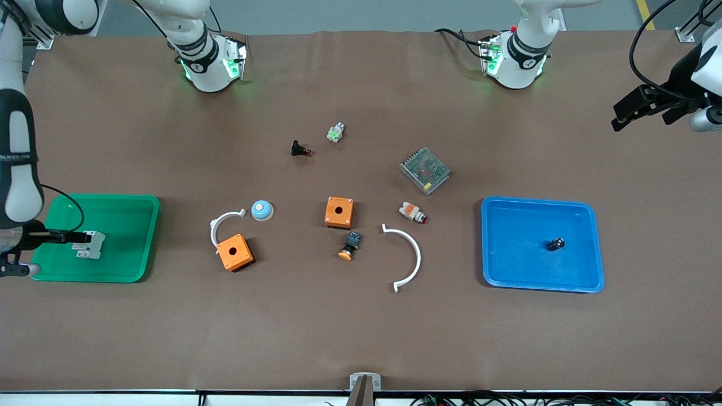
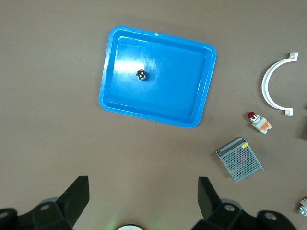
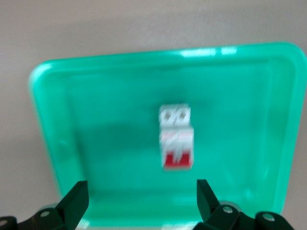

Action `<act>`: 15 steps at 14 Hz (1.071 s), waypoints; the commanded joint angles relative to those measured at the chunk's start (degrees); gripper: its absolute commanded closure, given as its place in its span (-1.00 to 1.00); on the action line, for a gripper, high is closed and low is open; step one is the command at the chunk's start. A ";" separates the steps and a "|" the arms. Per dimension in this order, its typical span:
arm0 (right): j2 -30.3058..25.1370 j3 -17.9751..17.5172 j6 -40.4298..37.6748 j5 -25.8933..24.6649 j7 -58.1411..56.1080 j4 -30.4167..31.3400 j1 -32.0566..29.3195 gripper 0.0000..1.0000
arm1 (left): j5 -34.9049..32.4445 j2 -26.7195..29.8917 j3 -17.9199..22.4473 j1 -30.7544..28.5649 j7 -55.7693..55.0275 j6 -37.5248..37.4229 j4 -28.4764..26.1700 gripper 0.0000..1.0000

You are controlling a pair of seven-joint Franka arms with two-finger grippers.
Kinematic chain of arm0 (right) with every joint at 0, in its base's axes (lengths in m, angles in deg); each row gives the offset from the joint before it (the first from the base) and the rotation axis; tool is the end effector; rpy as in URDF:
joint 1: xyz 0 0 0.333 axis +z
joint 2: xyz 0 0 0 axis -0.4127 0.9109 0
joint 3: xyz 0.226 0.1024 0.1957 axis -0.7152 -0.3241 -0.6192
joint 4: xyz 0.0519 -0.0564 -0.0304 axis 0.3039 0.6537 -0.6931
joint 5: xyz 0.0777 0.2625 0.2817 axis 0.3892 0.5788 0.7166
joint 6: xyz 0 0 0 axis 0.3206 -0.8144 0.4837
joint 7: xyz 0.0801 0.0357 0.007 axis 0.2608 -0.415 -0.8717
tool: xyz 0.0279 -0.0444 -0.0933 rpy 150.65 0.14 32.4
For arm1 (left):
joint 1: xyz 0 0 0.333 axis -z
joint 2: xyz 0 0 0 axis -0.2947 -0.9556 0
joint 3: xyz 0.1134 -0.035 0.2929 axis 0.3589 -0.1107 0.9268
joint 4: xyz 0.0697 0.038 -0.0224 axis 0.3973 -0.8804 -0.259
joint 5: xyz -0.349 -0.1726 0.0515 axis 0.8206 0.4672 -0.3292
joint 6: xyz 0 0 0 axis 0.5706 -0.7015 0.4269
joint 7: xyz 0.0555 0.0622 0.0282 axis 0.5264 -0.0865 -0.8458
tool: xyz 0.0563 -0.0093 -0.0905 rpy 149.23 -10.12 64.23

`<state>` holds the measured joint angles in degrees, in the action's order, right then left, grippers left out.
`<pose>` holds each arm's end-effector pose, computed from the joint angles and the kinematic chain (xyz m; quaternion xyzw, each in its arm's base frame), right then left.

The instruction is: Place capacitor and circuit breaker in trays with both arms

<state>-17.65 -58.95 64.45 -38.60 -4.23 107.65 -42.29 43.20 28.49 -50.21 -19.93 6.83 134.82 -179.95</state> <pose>0.6446 -0.2387 0.3233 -0.9921 0.0618 0.1056 0.0260 0.5122 -0.0388 0.6505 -0.9981 -0.0610 0.0018 0.0033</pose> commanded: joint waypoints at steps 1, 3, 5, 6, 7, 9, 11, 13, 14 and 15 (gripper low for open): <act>-8.41 -0.02 -8.86 0.38 10.29 2.40 5.24 -0.98 | -1.63 0.52 -0.85 0.15 1.12 0.03 -0.52 -1.00; -13.93 -0.11 -13.09 0.38 16.19 5.02 9.46 -0.98 | -3.82 0.26 -2.78 0.15 1.03 0.03 -0.35 -1.00; -20.96 -0.11 -12.76 0.47 20.49 10.64 13.41 -0.99 | -3.05 0.17 -3.06 -0.37 1.12 0.12 -0.17 -1.00; -23.52 -0.20 -12.67 0.47 22.08 12.76 14.56 -0.99 | -2.26 0.17 -2.71 -0.63 1.38 0.12 -0.17 -1.00; -26.24 -0.20 -12.49 0.55 22.97 14.60 15.79 -0.99 | -1.21 0.17 -2.53 -0.90 1.38 0.21 -0.17 -1.00; -30.03 -0.20 -13.19 0.55 22.98 15.50 16.51 -0.99 | 1.43 0.17 -2.53 -2.74 1.38 0.38 -0.17 -1.00; -33.11 -0.28 -14.42 0.55 22.80 15.15 16.59 -0.99 | 2.14 0.17 -2.53 -3.19 1.38 0.38 -0.09 -1.00; -36.36 -0.46 -14.60 0.64 21.84 14.89 16.59 -1.00 | 1.97 0.08 -2.53 -3.19 1.47 0.30 0.44 -1.00; -36.99 -0.46 -14.60 0.64 21.84 14.02 16.59 -1.00 | 1.53 -0.27 -2.62 -3.10 1.47 0.30 0.62 -1.00; -36.91 -0.55 -14.60 0.64 21.75 12.61 16.68 -1.00 | 1.36 -0.53 -2.70 -2.75 1.30 0.30 1.14 -1.00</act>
<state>-52.74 -59.39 49.68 -38.54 17.98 120.39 -25.66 44.23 28.39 -52.68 -22.78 7.12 135.03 -179.98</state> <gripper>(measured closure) 0.000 0.000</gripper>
